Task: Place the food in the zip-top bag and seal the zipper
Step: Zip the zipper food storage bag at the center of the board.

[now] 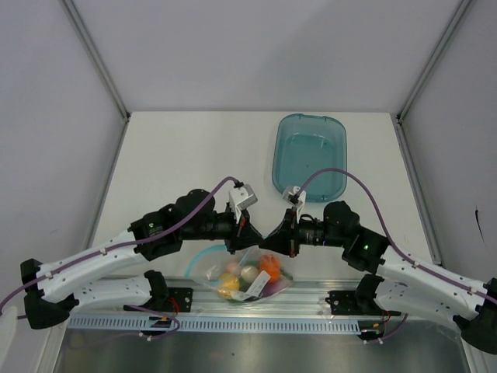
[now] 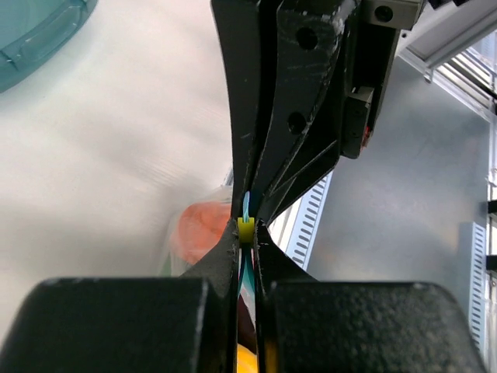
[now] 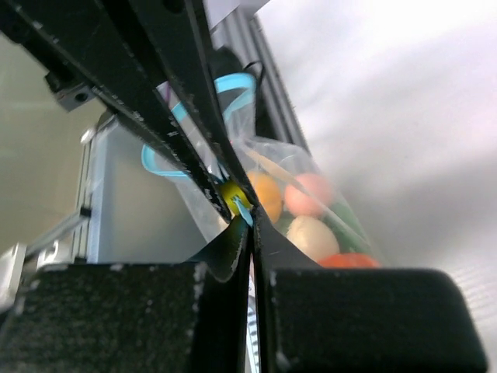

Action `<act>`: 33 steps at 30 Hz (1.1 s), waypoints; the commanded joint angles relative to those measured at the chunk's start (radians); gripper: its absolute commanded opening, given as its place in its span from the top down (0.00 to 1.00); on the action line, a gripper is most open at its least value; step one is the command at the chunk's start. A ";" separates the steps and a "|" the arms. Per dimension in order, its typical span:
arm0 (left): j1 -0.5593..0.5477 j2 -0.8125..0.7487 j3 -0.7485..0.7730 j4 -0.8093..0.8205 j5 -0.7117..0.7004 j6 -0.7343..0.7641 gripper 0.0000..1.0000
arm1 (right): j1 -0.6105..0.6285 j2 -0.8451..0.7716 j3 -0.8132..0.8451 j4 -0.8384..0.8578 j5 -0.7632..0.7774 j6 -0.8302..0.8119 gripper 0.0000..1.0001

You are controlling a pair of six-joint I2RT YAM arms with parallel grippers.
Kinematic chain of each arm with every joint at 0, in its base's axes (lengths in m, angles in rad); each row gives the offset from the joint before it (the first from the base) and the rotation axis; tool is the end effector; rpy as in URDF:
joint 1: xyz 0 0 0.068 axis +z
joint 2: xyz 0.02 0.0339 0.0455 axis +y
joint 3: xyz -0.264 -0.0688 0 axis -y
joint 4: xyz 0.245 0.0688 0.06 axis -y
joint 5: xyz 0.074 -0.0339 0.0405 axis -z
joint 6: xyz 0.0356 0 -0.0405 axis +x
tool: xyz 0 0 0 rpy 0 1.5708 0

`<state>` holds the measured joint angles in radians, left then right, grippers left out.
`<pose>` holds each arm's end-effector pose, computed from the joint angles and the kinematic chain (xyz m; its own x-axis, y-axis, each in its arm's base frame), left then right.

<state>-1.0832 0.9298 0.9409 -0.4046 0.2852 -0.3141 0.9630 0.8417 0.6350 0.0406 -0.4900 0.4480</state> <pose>0.0878 -0.1870 0.3463 -0.4704 0.2542 -0.8451 0.8666 0.3139 -0.3879 0.1006 0.1739 0.3014 -0.5137 -0.0691 -0.8552 -0.8508 0.1695 0.4973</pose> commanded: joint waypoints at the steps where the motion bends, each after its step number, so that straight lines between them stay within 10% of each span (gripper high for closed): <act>1: -0.004 -0.006 0.007 -0.014 0.003 -0.022 1.00 | 0.003 -0.061 -0.020 0.127 0.263 0.064 1.00; 23: -0.004 -0.091 -0.036 -0.103 -0.032 -0.020 0.99 | -0.015 -0.182 -0.031 0.044 0.300 0.109 1.00; 28: -0.004 -0.109 -0.037 -0.103 -0.017 -0.011 1.00 | -0.046 -0.126 0.033 -0.065 0.112 0.035 1.00; 33: -0.004 -0.100 -0.021 -0.085 0.032 0.006 0.99 | -0.067 -0.044 0.176 -0.276 -0.044 -0.180 0.60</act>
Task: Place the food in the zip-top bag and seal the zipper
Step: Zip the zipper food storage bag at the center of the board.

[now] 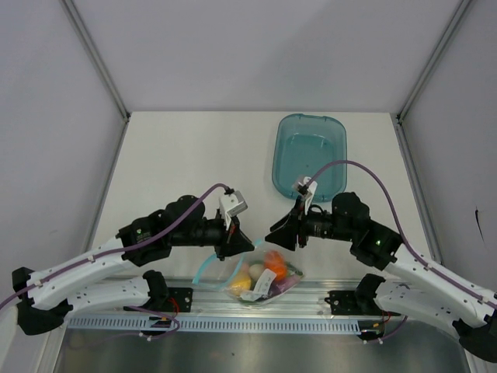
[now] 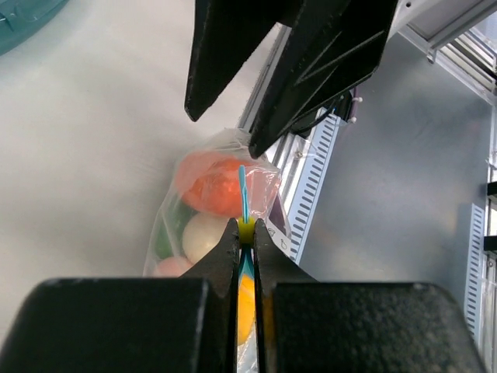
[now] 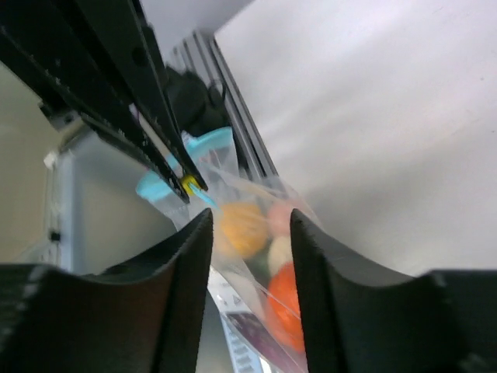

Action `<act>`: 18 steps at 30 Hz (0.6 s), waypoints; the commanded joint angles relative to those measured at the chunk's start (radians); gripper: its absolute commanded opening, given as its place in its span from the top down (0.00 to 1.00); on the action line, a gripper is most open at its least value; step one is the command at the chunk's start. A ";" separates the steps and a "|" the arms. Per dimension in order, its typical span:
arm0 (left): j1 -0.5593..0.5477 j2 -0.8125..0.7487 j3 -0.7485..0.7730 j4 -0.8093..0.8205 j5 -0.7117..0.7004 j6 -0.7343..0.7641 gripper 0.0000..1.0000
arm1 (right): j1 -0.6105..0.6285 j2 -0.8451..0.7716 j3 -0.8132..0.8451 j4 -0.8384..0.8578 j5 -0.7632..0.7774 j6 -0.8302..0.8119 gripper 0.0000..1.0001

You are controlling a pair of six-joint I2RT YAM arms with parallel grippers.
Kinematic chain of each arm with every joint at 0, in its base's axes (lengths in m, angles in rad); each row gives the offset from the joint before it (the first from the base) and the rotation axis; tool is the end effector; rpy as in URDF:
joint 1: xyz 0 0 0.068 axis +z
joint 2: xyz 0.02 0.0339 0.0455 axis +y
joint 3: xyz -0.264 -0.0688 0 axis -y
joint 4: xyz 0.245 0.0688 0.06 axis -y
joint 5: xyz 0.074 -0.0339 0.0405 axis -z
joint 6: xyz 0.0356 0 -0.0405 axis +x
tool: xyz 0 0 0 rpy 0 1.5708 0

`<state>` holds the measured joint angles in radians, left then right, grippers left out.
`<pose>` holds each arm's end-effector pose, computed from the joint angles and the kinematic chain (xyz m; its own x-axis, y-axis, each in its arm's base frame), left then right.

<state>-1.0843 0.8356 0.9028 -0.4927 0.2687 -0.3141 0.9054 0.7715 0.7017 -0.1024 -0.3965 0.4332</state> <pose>0.0767 -0.1653 0.3409 -0.4818 0.2738 -0.8324 0.8585 0.3381 -0.3856 0.1031 0.1537 0.3220 -0.4992 -0.0089 -0.8664 -0.8274 0.3018 0.4736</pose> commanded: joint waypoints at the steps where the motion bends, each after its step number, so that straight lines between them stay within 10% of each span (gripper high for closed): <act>1: -0.003 -0.004 0.024 0.006 0.056 0.009 0.99 | -0.013 0.041 0.136 -0.199 -0.172 -0.201 0.50; 18: -0.003 0.042 0.094 0.034 0.141 0.052 1.00 | -0.026 0.377 0.489 -0.615 -0.498 -0.573 0.67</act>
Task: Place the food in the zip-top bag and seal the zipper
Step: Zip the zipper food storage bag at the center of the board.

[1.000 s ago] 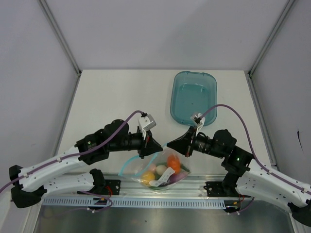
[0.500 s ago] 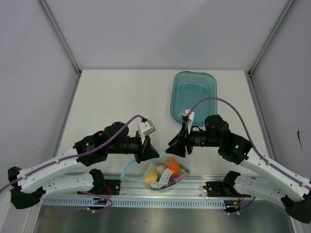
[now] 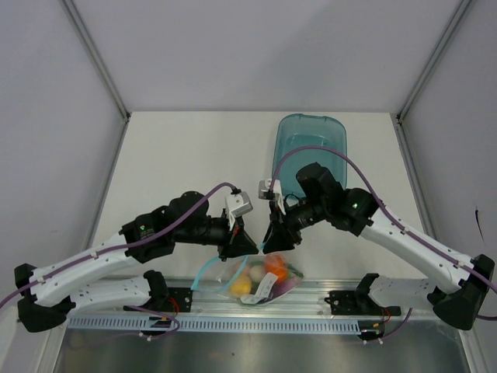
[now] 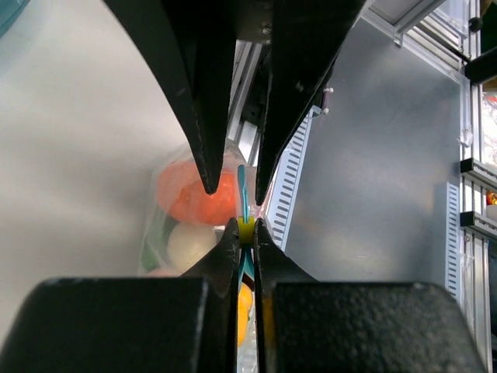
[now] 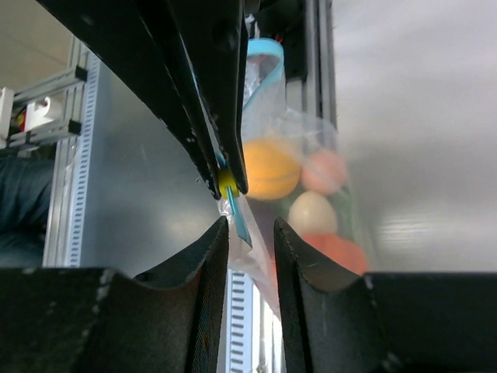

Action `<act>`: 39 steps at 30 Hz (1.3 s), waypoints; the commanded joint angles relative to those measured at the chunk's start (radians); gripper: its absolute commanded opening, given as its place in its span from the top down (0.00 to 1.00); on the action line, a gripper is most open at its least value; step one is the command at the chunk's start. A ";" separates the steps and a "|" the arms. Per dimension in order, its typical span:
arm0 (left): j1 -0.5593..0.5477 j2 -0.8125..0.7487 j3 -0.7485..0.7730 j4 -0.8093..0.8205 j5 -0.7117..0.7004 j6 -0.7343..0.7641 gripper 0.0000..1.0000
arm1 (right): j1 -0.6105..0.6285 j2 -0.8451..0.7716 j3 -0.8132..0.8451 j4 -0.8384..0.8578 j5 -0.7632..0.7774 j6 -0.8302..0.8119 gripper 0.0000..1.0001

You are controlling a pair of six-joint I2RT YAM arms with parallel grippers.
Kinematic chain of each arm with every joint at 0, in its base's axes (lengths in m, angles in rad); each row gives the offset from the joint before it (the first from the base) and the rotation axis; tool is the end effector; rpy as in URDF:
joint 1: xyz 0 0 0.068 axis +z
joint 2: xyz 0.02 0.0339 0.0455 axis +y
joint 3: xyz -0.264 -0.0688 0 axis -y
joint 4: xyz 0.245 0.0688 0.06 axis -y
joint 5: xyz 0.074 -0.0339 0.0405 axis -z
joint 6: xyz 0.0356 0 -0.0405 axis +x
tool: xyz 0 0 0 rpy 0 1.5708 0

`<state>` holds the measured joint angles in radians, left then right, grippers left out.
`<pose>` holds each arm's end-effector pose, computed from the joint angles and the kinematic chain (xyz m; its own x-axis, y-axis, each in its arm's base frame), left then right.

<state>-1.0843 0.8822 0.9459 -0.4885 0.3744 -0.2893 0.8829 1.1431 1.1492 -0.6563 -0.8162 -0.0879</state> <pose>0.0776 -0.1745 0.3487 -0.4638 0.3091 -0.8303 0.8829 0.2387 -0.4044 0.1282 0.1968 0.3557 -0.3041 -0.4647 -0.8316 -0.9277 -0.0541 0.3694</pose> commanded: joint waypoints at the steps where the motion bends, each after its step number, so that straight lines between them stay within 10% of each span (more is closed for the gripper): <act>1: -0.003 -0.005 0.051 0.030 0.037 0.030 1.00 | -0.004 0.007 0.040 -0.059 -0.092 -0.049 0.67; 27: -0.003 0.020 0.050 0.044 0.060 0.029 0.99 | 0.024 0.057 0.073 0.070 0.009 0.036 1.00; 39: -0.003 0.072 0.091 -0.038 -0.057 -0.022 0.99 | 0.018 -0.045 -0.012 0.236 0.653 0.296 1.00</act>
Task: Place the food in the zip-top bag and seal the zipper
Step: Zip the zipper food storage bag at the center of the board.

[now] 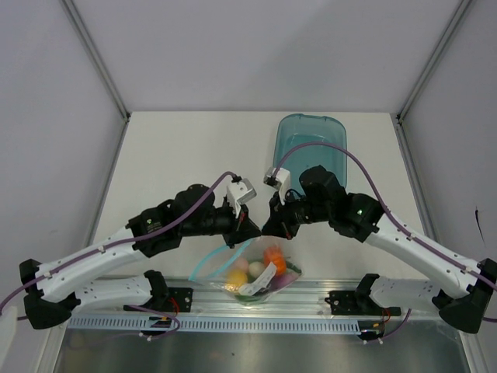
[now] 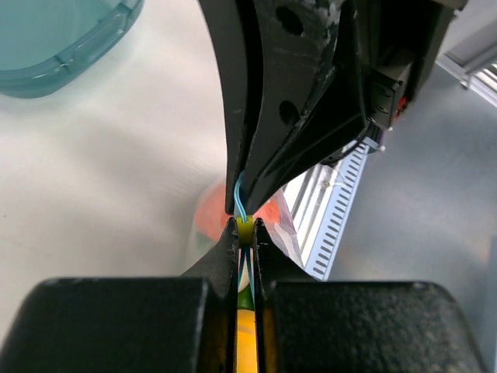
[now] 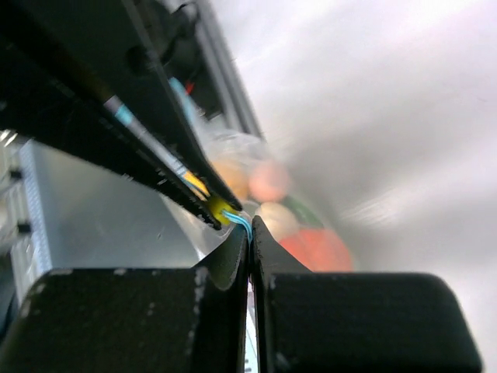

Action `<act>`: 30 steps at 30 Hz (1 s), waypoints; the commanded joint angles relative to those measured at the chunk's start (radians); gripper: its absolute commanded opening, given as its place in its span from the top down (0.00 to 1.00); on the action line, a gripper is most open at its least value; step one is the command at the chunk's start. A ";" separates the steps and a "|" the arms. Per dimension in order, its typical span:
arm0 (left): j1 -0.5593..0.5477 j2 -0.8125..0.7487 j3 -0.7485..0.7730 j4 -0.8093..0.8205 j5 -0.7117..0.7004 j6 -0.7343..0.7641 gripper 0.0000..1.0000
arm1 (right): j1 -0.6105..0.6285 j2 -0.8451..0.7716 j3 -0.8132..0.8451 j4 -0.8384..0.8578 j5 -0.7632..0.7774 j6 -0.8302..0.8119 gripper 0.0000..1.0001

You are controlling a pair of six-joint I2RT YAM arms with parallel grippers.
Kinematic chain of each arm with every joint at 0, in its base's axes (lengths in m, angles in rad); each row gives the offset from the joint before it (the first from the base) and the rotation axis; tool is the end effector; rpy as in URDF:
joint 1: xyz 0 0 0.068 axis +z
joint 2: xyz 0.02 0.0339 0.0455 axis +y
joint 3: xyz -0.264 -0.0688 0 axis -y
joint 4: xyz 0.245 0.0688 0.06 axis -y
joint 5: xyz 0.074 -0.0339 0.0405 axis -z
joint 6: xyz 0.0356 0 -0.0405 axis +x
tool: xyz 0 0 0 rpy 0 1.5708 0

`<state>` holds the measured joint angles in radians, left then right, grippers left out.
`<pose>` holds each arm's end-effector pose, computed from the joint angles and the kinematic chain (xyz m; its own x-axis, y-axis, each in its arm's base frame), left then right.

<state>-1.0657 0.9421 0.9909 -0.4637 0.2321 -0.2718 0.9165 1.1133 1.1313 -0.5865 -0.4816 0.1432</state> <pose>0.0925 -0.1842 0.3551 -0.4439 0.2628 -0.8567 0.8662 0.3709 -0.3350 0.1307 0.1975 0.3579 -0.4586 -0.3900 -0.7985 -0.8844 0.2883 0.3671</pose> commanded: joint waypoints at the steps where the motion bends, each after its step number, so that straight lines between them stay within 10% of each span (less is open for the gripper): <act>1: -0.022 0.014 0.055 -0.066 0.084 -0.044 0.99 | -0.015 -0.017 0.005 0.160 0.349 0.068 1.00; 30: -0.022 -0.184 0.031 -0.294 -0.034 -0.089 0.99 | -0.059 -0.162 -0.131 -0.035 0.836 0.223 1.00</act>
<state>-1.0714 0.8177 1.0229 -0.6834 0.1738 -0.3252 0.8886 1.0000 1.0225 -0.5789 0.1852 0.3260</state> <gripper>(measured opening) 0.027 0.006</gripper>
